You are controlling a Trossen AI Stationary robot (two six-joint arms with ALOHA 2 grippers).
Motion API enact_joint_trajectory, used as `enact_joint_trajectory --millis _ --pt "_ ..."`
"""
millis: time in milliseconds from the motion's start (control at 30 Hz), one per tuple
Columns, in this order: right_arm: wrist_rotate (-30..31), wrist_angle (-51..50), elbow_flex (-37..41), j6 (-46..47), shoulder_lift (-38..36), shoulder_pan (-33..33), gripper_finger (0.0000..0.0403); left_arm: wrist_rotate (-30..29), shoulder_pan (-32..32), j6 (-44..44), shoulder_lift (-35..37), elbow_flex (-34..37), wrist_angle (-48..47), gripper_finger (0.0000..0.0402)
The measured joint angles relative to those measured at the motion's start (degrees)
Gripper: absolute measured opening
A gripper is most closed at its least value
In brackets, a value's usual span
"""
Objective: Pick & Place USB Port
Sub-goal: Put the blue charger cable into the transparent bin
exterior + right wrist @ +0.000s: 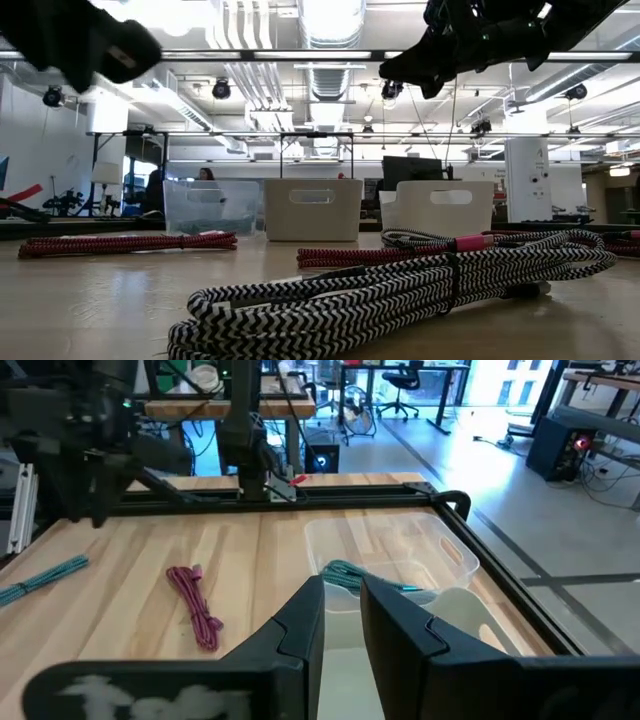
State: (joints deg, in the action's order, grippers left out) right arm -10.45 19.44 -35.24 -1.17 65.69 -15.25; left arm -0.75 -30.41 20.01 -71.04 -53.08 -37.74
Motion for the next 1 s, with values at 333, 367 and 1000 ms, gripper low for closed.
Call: enact_joint_trajectory --millis 333,367,1000 --pt "0.0 0.0 0.0 0.2 0.0 0.0 0.0063 0.7 -9.2 6.1 -5.3 0.0 9.2 0.0108" --pt "0.0 0.0 0.0 0.2 0.0 0.0 0.0063 1.6 -9.5 6.1 -6.2 0.0 9.9 0.0108" --pt "0.0 0.0 0.0 -0.3 0.0 0.0 0.0063 9.5 -14.5 6.2 -20.5 -0.2 17.3 0.0108"
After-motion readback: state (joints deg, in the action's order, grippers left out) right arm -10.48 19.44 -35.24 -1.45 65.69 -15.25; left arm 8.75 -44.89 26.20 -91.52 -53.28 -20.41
